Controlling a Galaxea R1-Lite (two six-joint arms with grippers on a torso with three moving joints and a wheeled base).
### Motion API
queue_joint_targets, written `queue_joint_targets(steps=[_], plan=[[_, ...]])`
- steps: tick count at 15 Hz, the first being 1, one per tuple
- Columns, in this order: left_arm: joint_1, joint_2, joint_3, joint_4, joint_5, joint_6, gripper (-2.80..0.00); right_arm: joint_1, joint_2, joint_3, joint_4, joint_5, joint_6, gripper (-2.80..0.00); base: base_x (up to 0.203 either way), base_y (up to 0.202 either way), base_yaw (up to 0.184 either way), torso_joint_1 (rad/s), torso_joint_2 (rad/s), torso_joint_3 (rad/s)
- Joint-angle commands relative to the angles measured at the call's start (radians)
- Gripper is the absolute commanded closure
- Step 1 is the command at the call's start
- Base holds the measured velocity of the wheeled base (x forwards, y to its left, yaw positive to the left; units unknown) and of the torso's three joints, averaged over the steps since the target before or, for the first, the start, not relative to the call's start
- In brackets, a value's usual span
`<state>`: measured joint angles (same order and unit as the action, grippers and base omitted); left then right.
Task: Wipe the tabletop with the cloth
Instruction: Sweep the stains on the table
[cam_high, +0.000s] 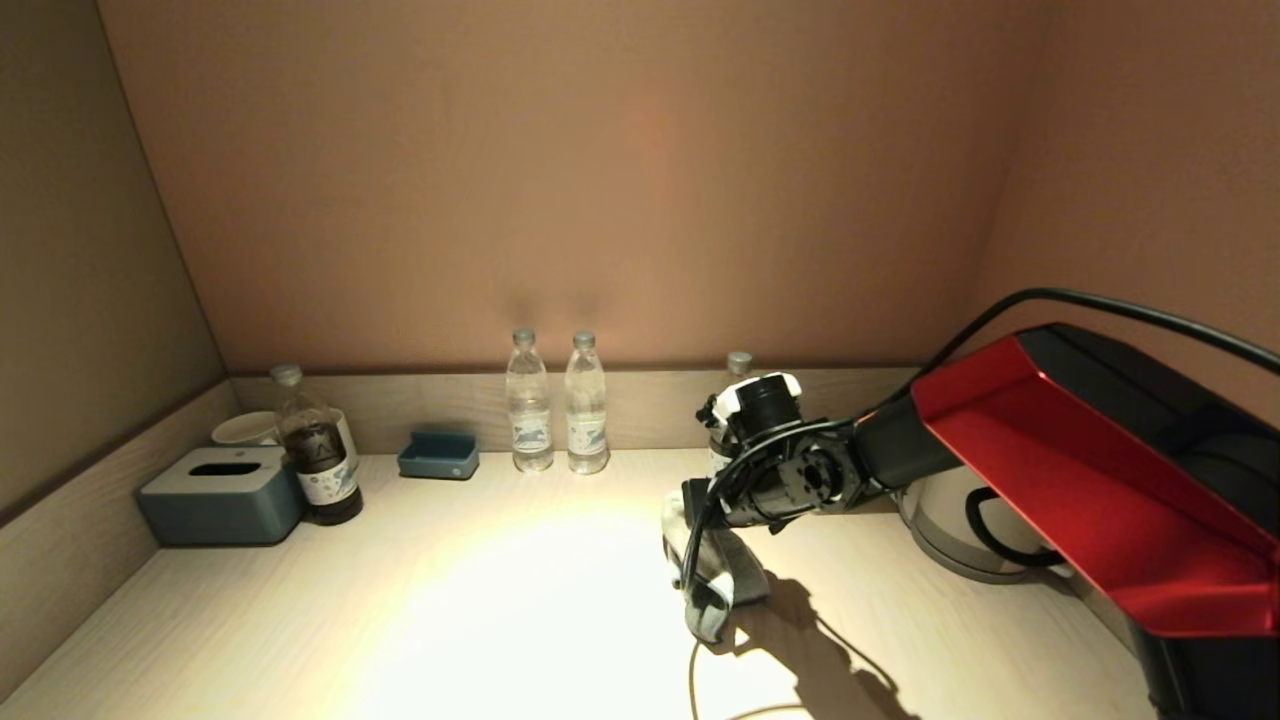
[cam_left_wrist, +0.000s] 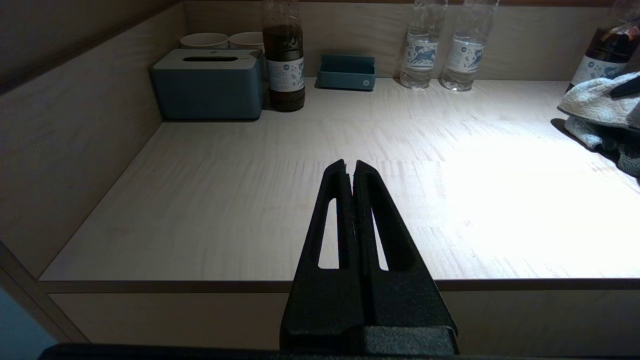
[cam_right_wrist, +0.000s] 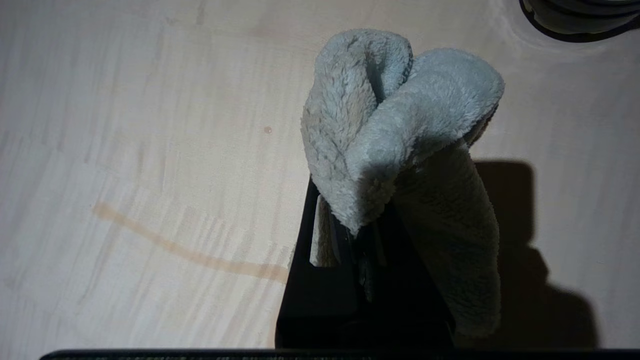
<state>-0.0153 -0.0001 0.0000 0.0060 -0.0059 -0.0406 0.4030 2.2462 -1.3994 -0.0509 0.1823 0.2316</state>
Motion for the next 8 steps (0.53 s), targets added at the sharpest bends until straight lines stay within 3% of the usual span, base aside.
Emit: queue_joint_targets(steps=[1,8], plan=[[0.000,0.000,0.000,0.000,0.000,-0.001,0.00,0.000,0.038,-0.003,0.001,-0.005,0.020,0.00,0.000,0.000,0.000,0.000,0.00,0.000],[0.000,0.000,0.000,0.000,0.000,-0.001,0.00,0.011,0.024,-0.027,0.147,-0.003,0.106,0.00,0.000,0.000,0.000,0.000,0.00,0.000]])
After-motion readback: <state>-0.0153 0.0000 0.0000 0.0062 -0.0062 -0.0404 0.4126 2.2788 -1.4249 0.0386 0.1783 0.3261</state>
